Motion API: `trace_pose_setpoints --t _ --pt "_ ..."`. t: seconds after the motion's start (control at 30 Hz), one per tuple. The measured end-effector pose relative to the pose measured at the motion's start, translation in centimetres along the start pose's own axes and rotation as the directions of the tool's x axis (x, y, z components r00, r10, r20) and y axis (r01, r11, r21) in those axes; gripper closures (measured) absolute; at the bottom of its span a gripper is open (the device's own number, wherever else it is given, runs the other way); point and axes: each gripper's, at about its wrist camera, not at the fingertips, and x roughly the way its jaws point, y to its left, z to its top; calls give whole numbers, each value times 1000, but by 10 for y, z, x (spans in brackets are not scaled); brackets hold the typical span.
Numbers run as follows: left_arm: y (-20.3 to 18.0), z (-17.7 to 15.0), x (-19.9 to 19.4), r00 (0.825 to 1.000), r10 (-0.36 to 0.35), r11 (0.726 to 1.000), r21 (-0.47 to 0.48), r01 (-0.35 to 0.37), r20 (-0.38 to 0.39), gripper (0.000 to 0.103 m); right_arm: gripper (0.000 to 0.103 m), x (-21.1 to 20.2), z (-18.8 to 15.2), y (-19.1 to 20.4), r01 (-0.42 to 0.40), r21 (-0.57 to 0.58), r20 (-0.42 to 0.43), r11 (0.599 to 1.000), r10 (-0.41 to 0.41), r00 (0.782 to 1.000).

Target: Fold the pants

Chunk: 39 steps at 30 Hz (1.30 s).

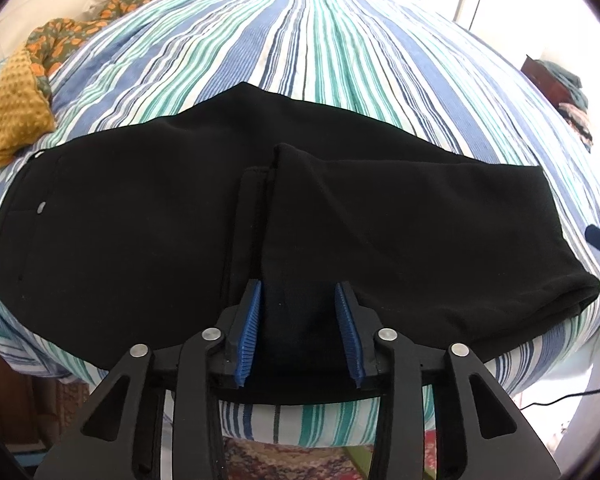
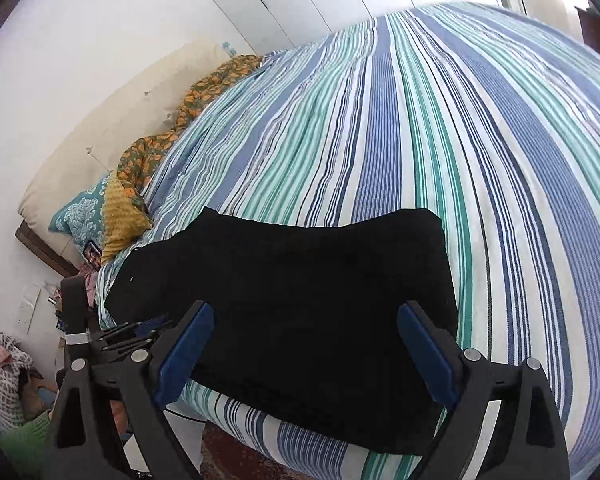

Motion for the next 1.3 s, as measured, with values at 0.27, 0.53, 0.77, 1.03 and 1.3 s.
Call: trace_pose_setpoints --t 0.27,0.53,0.77,1.03,1.3 --pt "-14 -20 -57 998 7 998 -64 -3 62 20 10 2 -14 1 34 -1 -34 999 -34 999" --pt "-2 -24 -88 995 -40 974 -220 59 90 19 10 -21 -4 -6 76 17 31 997 -76 997" --pt "23 -27 -89 986 -74 933 -339 123 152 15 10 -31 -14 -7 169 6 67 986 -169 983" --pt "57 -11 -99 977 -120 890 -416 185 179 15 8 -53 -13 -17 188 73 129 980 -196 972" --pt "221 -1 -100 963 -21 686 -697 210 269 14 7 -42 -23 -30 244 79 86 967 -250 964"
